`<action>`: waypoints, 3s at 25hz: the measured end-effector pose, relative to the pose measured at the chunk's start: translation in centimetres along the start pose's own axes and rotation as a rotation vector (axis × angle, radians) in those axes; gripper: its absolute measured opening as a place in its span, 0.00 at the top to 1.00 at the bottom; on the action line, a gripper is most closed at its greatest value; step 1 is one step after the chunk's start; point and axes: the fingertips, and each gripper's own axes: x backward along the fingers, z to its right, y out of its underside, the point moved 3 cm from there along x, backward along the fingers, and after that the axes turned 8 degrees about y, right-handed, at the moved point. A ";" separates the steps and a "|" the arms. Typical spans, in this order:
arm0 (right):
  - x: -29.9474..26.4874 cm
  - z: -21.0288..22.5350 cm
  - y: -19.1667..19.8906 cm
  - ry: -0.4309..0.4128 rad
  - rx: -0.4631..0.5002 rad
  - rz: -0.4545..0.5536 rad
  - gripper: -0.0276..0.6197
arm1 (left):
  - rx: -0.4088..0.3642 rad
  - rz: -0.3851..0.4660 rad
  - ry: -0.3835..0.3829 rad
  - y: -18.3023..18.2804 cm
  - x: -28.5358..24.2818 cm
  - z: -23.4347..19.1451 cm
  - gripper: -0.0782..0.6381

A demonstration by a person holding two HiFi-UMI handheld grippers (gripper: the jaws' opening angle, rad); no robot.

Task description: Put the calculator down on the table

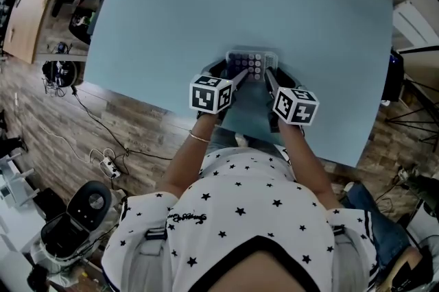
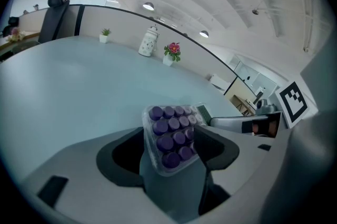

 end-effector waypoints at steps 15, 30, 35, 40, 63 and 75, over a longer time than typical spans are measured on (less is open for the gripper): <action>-0.3 0.2 -0.4 0.034 0.074 0.001 0.75 | 0.010 0.008 -0.025 -0.3 -0.2 -0.1 0.47; 1.4 0.2 -2.5 0.013 0.037 0.114 0.69 | -0.019 0.108 -0.008 -2.3 2.2 0.5 0.47; 3.3 -0.7 -4.2 -0.022 0.008 0.211 0.80 | -0.136 0.204 0.042 -5.2 3.8 2.6 0.51; 5.8 -1.5 -6.1 -0.059 0.014 0.328 0.94 | -0.268 0.306 0.079 -7.7 5.6 5.4 0.72; 14.2 -3.9 -12.2 -0.094 0.060 0.644 0.96 | -0.499 0.481 0.259 -13.5 9.3 12.9 0.83; 14.5 -3.9 -12.2 -0.089 0.051 0.644 0.96 | -0.503 0.480 0.279 -13.6 9.1 13.3 0.83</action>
